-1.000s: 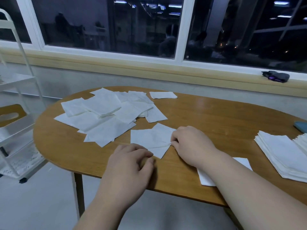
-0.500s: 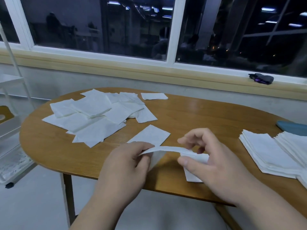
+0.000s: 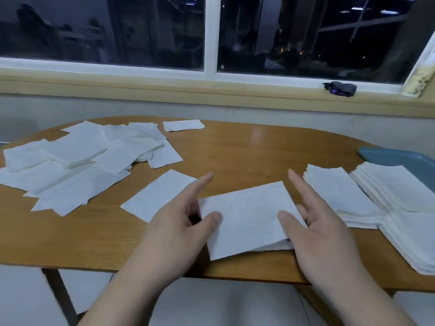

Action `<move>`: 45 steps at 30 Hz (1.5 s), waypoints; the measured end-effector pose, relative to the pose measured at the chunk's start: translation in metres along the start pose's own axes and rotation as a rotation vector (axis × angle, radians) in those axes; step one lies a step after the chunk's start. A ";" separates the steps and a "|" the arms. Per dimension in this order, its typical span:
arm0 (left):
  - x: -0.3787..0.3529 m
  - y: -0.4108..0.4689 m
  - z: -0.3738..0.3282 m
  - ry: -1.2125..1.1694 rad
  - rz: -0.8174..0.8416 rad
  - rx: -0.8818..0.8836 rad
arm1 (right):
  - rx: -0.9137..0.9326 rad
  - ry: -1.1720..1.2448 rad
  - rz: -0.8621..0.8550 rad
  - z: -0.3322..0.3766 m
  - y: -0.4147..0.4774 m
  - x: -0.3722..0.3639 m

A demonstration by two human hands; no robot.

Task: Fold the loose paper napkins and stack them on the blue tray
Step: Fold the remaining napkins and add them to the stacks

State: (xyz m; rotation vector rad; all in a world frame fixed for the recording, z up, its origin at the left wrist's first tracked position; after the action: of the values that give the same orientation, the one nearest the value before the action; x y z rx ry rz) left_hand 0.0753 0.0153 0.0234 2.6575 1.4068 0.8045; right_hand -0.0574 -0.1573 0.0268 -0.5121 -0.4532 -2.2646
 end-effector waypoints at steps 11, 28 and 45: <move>-0.026 0.023 0.012 0.370 0.082 -0.093 | 0.167 -0.444 -0.034 -0.028 0.016 0.002; -0.034 0.010 0.010 0.673 0.179 -0.145 | 0.153 -0.667 0.083 -0.027 0.001 0.000; -0.083 -0.028 -0.067 -0.011 0.191 -0.277 | 0.048 -0.185 0.107 -0.037 -0.069 0.075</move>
State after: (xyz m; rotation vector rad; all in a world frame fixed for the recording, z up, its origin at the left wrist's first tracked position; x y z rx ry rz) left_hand -0.0150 -0.0468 0.0378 2.5978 0.9660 0.9225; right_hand -0.1640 -0.1739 0.0207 -0.7084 -0.5581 -2.1080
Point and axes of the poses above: each hand's wrist, its own y-axis towards the middle knuckle, its own x-axis out of the back of the hand, z = x × y, the point moved 6 cm from there along y, towards the middle knuckle, and after that the axes turned 4 degrees about -x, right-handed, at the moved point
